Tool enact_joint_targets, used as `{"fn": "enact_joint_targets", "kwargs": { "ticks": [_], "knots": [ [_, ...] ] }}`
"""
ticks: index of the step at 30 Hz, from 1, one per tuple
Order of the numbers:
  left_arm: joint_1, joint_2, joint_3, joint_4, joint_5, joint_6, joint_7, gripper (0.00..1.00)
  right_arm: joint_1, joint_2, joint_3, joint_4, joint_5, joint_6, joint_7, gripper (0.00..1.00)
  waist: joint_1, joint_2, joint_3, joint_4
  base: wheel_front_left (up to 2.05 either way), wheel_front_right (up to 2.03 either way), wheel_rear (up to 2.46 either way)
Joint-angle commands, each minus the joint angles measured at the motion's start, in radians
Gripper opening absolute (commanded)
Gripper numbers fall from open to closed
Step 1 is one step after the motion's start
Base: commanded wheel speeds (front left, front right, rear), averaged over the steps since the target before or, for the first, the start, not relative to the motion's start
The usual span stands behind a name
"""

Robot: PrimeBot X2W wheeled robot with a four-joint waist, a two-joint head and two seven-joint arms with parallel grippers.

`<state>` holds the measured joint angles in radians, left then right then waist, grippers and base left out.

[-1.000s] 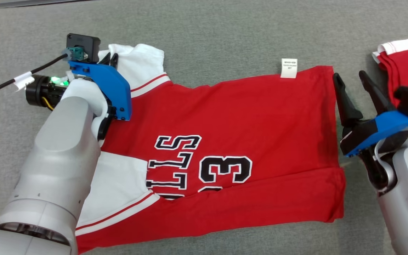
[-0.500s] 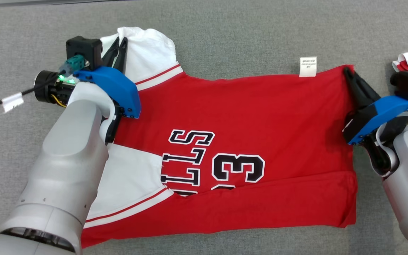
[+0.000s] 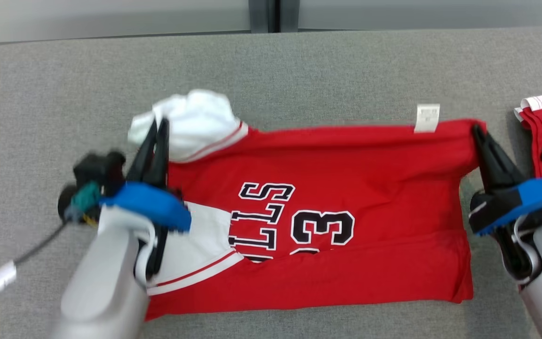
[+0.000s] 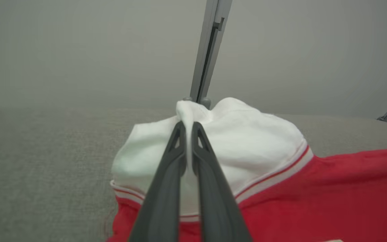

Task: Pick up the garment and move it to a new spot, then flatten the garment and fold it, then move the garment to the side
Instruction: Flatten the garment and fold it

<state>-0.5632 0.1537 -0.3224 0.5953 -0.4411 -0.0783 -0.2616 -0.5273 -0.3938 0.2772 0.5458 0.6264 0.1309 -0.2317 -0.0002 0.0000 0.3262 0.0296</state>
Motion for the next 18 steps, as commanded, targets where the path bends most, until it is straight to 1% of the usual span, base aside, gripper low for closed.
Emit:
{"fn": "enact_joint_targets", "kwargs": {
  "ticks": [1,5,8,13,17,18],
  "knots": [
    [0.066,0.004,0.016,-0.043,-0.011,0.014,-0.004,0.0,0.039,-0.008,-0.002,-0.013,0.012,0.0,-0.006,0.0,0.0002,0.0,-0.008,0.0,0.0,0.0,0.0],
    [0.229,0.001,0.028,-0.162,-0.029,0.05,-0.001,0.0,0.123,-0.005,-0.009,-0.049,0.033,0.0,0.002,0.0,0.0002,0.0,-0.024,0.008,0.0,0.0,0.0],
    [0.328,0.005,0.025,-0.234,-0.045,0.071,0.027,0.0,0.184,-0.004,-0.028,-0.072,0.038,0.0,0.005,0.0,0.0002,0.0,-0.034,0.019,0.0,0.0,0.0],
    [0.443,0.024,0.019,-0.34,-0.058,0.109,0.084,0.0,0.292,0.019,-0.077,-0.113,0.025,0.0,0.01,0.0,0.0002,0.0,-0.055,0.032,0.0,0.0,0.0],
    [0.495,0.031,0.011,-0.368,-0.071,0.122,0.132,0.0,0.351,0.039,-0.107,-0.139,0.005,0.0,0.026,0.0,0.0002,0.0,-0.065,0.036,0.0,0.0,0.0],
    [0.504,0.032,0.009,-0.375,-0.078,0.122,0.146,0.14,0.368,0.047,-0.115,-0.149,-0.001,0.0,0.027,0.0,0.0002,0.0,-0.067,0.036,0.0,0.0,0.0]
  ]
}}
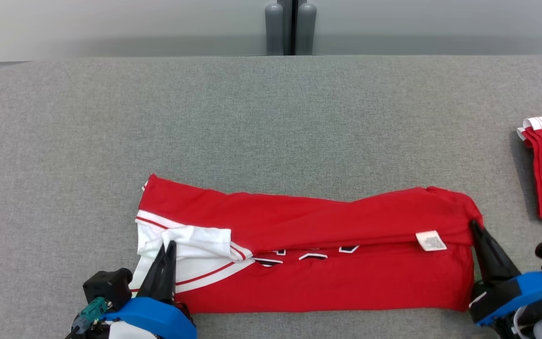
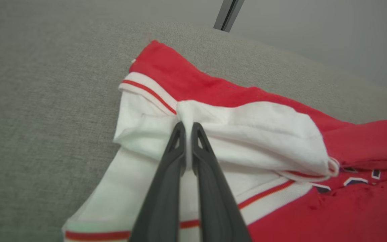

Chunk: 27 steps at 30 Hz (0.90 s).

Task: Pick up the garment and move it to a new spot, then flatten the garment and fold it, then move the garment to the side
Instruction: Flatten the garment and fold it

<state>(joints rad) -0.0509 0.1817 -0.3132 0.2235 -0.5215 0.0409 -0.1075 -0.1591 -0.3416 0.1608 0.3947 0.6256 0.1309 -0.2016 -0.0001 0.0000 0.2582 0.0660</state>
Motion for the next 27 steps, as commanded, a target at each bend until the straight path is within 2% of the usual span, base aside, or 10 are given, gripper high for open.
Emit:
{"fn": "enact_joint_targets", "kwargs": {
  "ticks": [1,2,3,11,18,23,27],
  "knots": [
    [0.0,0.003,0.0,-0.008,-0.003,0.006,0.001,0.4,0.017,0.007,-0.005,-0.006,-0.008,0.0,0.005,0.16,0.0001,0.0,-0.002,-0.001,0.0,0.0,0.0],
    [0.011,0.004,-0.001,-0.009,-0.006,0.008,0.011,1.0,0.034,0.015,-0.013,-0.013,-0.022,0.0,0.01,0.68,0.0001,0.0,-0.006,-0.002,0.0,0.0,0.0],
    [0.021,0.006,-0.001,-0.01,-0.009,0.012,0.017,1.0,0.048,0.024,-0.022,-0.022,-0.034,0.0,0.013,1.0,0.0001,0.0,-0.01,-0.004,0.0,0.0,0.0],
    [0.034,0.044,0.024,-0.096,0.073,0.069,-0.091,1.0,0.156,0.106,-0.141,-0.181,-0.211,0.0,-0.003,1.0,0.0001,0.0,-0.052,-0.012,0.0,0.0,0.0],
    [0.025,0.089,0.038,-0.174,0.144,0.111,-0.125,1.0,0.215,0.204,-0.236,-0.4,-0.389,0.0,0.064,1.0,0.0001,0.0,-0.096,-0.04,0.0,0.0,0.0],
    [0.038,0.127,0.046,-0.197,0.167,0.125,-0.112,1.0,0.246,0.241,-0.254,-0.51,-0.447,0.0,0.128,1.0,0.0001,0.0,-0.127,-0.053,0.0,0.0,0.0],
    [0.048,0.145,0.042,-0.213,0.174,0.127,-0.092,1.0,0.262,0.254,-0.257,-0.552,-0.456,0.0,0.161,1.0,0.0001,0.0,-0.139,-0.056,0.0,0.0,0.0]
  ]
}}
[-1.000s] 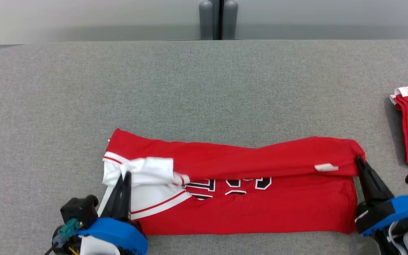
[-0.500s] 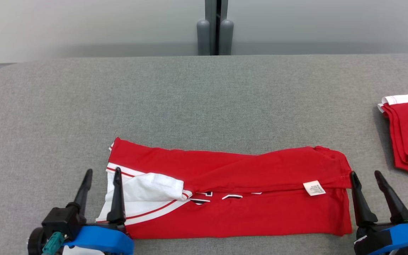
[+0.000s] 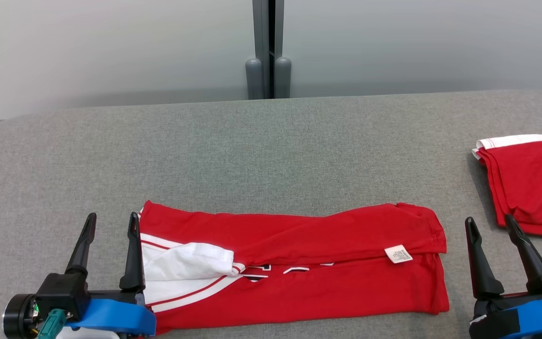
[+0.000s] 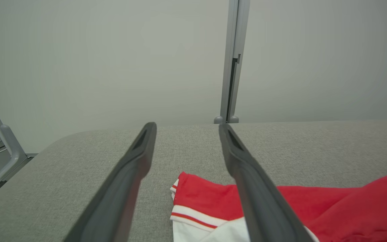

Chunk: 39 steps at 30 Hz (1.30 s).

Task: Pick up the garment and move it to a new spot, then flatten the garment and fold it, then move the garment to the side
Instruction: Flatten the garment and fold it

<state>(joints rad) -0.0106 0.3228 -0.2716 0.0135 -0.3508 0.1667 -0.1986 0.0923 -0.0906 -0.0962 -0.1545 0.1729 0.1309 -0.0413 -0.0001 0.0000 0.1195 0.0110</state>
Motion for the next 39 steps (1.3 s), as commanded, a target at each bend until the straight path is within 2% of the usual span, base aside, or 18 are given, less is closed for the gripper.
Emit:
{"fn": "enact_joint_targets", "kwargs": {
  "ticks": [1,11,16,19,26,34,36,37,39],
  "knots": [
    [0.009,0.007,0.0,-0.007,0.003,0.002,0.002,1.0,0.015,0.005,-0.001,-0.009,0.001,0.0,0.005,1.0,0.0001,0.0,-0.001,-0.001,0.0,0.0,0.0],
    [0.001,0.013,-0.01,-0.021,-0.003,0.007,0.024,1.0,0.018,0.014,-0.003,-0.035,0.001,0.0,0.028,1.0,0.0001,0.0,0.009,0.008,0.0,0.0,0.0],
    [-0.03,0.007,-0.017,-0.025,-0.002,0.001,0.018,1.0,-0.012,0.005,-0.01,0.004,0.009,0.0,0.041,1.0,0.0001,0.0,0.039,0.032,0.0,0.0,0.0],
    [-0.06,-0.002,-0.025,-0.024,0.0,-0.008,0.008,1.0,-0.039,-0.015,-0.025,0.081,0.02,0.0,0.042,1.0,0.0001,0.0,0.071,0.055,0.0,0.0,0.0],
    [-0.132,-0.027,-0.048,0.007,0.01,-0.028,-0.023,1.0,-0.142,-0.04,-0.036,0.344,0.048,0.0,0.036,1.0,0.0001,0.0,0.148,0.099,0.0,0.0,0.0],
    [-0.17,-0.05,-0.05,0.057,0.004,-0.042,-0.048,1.0,-0.2,-0.028,0.036,0.555,0.081,0.0,0.052,1.0,0.0001,0.0,0.164,0.11,0.0,0.0,0.0],
    [-0.172,-0.051,-0.048,0.064,0.005,-0.04,-0.051,1.0,-0.197,-0.023,0.06,0.579,0.088,0.002,0.065,0.36,0.0001,0.0,0.16,0.109,0.0,0.0,0.0],
    [-0.172,-0.053,-0.049,0.066,0.005,-0.04,-0.052,1.0,-0.197,-0.021,0.065,0.583,0.095,0.002,0.062,0.0,0.0001,0.0,0.158,0.108,0.0,0.0,0.0],
    [-0.171,-0.054,-0.049,0.069,0.006,-0.039,-0.054,1.0,-0.195,-0.02,0.075,0.58,0.103,0.001,0.053,0.0,0.0001,0.0,0.152,0.105,0.0,0.0,0.0]
  ]
}}
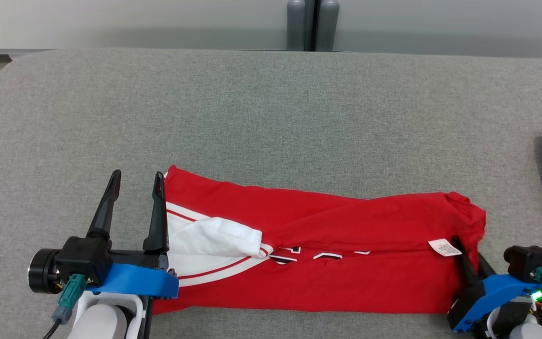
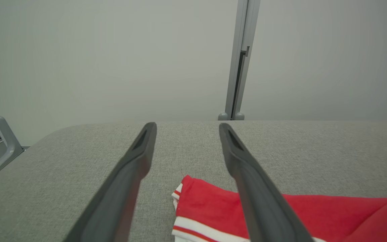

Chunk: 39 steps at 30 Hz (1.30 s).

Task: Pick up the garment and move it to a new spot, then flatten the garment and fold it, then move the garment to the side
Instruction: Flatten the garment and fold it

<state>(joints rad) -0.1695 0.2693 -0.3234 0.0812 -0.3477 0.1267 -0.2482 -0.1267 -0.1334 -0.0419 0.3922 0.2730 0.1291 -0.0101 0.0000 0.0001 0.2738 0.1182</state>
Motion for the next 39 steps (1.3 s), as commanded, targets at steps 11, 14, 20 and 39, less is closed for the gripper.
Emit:
{"fn": "enact_joint_targets", "kwargs": {
  "ticks": [11,14,20,39],
  "knots": [
    [0.018,0.012,0.006,-0.001,0.005,0.013,-0.007,1.0,0.042,-0.06,-0.095,-0.07,0.028,0.001,-0.059,0.0,0.0,-0.0001,-0.046,-0.033,0.0,0.0,0.0],
    [0.024,0.016,0.006,-0.001,0.002,0.015,-0.003,1.0,0.05,-0.089,-0.161,-0.09,0.028,0.001,-0.043,0.0,0.0,-0.0001,-0.061,-0.039,0.0,0.0,0.0],
    [0.038,0.022,0.005,-0.004,-0.003,0.021,0.003,1.0,0.032,-0.065,-0.154,-0.213,0.003,0.002,0.037,0.0,0.0,-0.0001,-0.088,-0.052,0.0,0.0,0.0],
    [-0.013,-0.001,-0.047,0.013,0.005,0.011,0.02,1.0,-0.179,0.082,0.493,-0.207,0.225,0.002,0.069,0.0,0.0,-0.0001,-0.079,0.046,0.0,0.0,0.0]
  ]
}}
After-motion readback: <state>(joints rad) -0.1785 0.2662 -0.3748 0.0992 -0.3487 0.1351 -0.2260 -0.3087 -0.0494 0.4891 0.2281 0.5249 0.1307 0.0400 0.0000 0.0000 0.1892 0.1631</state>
